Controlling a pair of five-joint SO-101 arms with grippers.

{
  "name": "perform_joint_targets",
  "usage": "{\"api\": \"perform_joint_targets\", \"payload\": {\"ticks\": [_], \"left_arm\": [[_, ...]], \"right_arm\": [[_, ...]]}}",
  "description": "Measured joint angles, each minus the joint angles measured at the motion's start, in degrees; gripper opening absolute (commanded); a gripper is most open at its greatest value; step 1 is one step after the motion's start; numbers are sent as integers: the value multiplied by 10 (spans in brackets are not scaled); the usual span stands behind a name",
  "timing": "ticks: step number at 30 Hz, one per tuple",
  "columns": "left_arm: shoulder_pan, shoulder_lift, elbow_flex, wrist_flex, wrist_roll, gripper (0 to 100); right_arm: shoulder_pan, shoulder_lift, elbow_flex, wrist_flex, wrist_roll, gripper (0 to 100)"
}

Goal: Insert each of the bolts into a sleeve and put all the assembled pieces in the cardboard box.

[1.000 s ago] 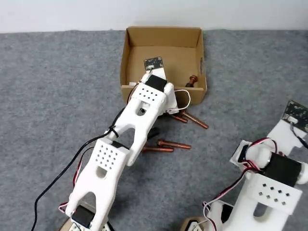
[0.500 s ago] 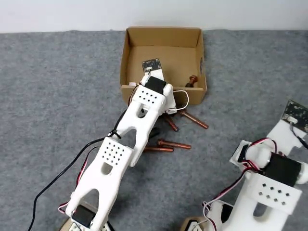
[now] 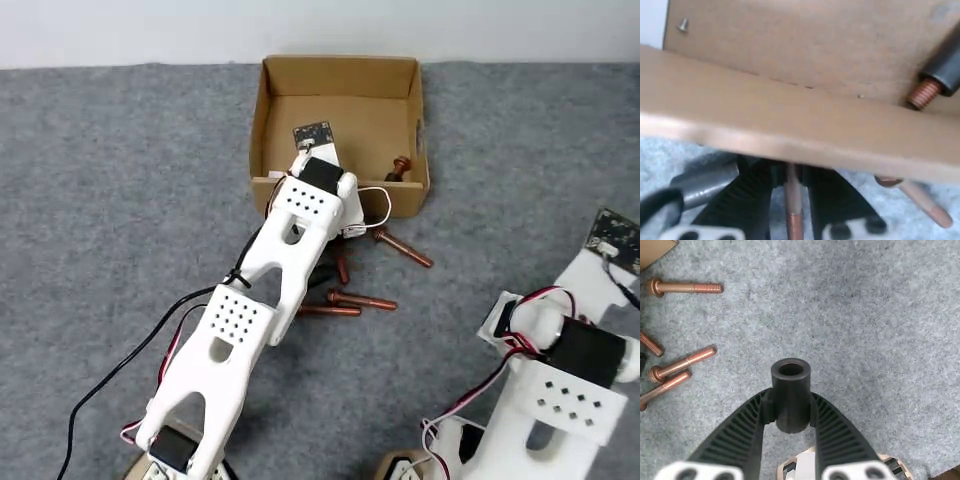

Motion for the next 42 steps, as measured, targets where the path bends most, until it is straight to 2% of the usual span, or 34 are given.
{"api": "perform_joint_targets", "payload": {"ticks": [7,11,15,21,25,34,42], "left_arm": [[1,-68,28,13,-6,3],[28,-178,84,14,-29,3],[67,-312,195,15,-47,3],[124,-529,382,16,-60,3],[124,-646,461,14,-71,3],[126,-846,594,-40,-107,4],[129,-1024,779,-125,-117,4]], "right_arm": [[0,0,0,0,0,9],[0,0,0,0,0,9],[-4,0,0,0,0,9],[-106,0,0,-2,0,9],[-174,0,0,-34,0,9],[-246,-2,0,-104,0,9],[-281,-117,24,-104,0,9]]}}
